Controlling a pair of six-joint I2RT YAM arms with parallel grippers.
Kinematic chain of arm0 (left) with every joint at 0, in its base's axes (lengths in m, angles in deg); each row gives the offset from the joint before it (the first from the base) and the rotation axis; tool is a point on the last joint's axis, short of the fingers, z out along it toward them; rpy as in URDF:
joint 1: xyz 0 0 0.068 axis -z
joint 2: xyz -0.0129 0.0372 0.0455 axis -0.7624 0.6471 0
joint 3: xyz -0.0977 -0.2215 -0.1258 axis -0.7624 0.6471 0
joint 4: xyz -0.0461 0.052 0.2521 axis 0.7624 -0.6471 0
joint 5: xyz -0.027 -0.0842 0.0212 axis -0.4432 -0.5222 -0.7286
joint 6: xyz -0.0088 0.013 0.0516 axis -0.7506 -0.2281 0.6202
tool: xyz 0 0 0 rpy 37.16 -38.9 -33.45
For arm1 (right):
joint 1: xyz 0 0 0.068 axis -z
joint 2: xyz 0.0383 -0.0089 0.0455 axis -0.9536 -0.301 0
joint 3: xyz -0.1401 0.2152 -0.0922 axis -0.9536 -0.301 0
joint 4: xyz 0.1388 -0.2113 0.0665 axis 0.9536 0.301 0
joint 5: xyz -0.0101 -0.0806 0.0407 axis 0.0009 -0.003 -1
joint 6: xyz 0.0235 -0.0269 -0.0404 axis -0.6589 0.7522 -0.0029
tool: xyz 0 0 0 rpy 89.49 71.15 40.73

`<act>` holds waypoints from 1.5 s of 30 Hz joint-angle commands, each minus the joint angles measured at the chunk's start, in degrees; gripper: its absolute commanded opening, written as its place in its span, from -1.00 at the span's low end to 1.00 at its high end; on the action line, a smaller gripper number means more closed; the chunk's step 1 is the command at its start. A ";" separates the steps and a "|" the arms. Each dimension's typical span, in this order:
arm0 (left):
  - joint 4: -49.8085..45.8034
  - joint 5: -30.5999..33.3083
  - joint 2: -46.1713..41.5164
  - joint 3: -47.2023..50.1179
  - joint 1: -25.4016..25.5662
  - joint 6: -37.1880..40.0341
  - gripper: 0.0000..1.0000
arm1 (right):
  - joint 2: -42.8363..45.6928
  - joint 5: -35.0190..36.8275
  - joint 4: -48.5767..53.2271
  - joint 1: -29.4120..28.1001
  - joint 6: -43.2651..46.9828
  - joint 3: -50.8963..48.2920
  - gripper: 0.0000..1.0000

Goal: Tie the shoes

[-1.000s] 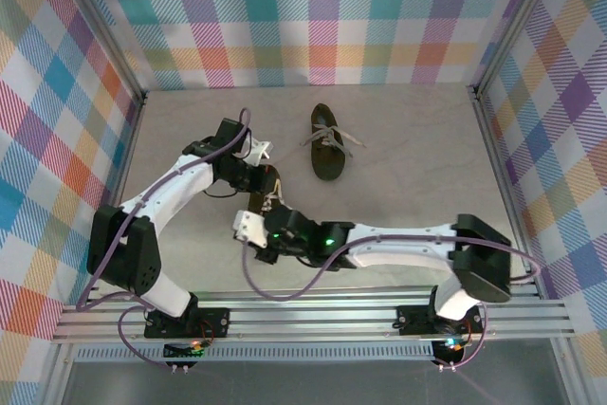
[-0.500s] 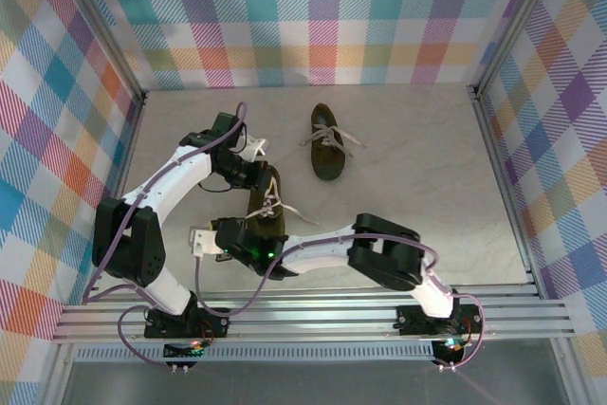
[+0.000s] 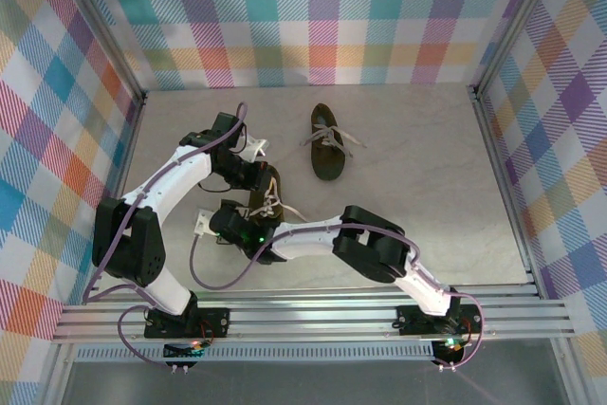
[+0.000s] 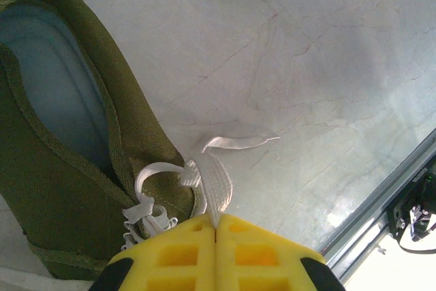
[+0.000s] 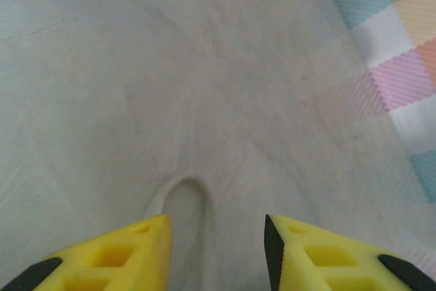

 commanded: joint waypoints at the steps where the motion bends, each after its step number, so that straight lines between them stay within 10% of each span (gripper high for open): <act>1: -0.41 0.27 -0.42 -0.35 -0.64 0.33 -1.00 | 8.41 -3.73 1.97 -1.86 -5.12 -2.67 -0.17; 12: 11.84 9.12 -10.44 11.06 3.11 0.23 -1.00 | 46.65 -0.25 -4.83 -1.41 -31.29 -37.21 -0.16; 19: 9.16 12.17 -12.02 12.19 7.35 12.21 -1.00 | 61.07 -11.24 11.81 21.91 -54.89 -42.82 -0.09; 31: -9.08 28.53 -5.85 5.07 18.07 41.89 -1.00 | 42.58 -38.35 24.58 40.85 -55.98 -20.97 -0.11; 39: -6.14 37.47 -7.35 9.24 21.63 53.49 -1.00 | 22.53 -55.19 22.66 40.63 -49.49 -1.43 -0.14; 45: -2.83 43.60 -8.84 13.26 24.23 57.39 -1.00 | 8.36 -54.85 36.97 32.60 -34.91 18.48 -0.15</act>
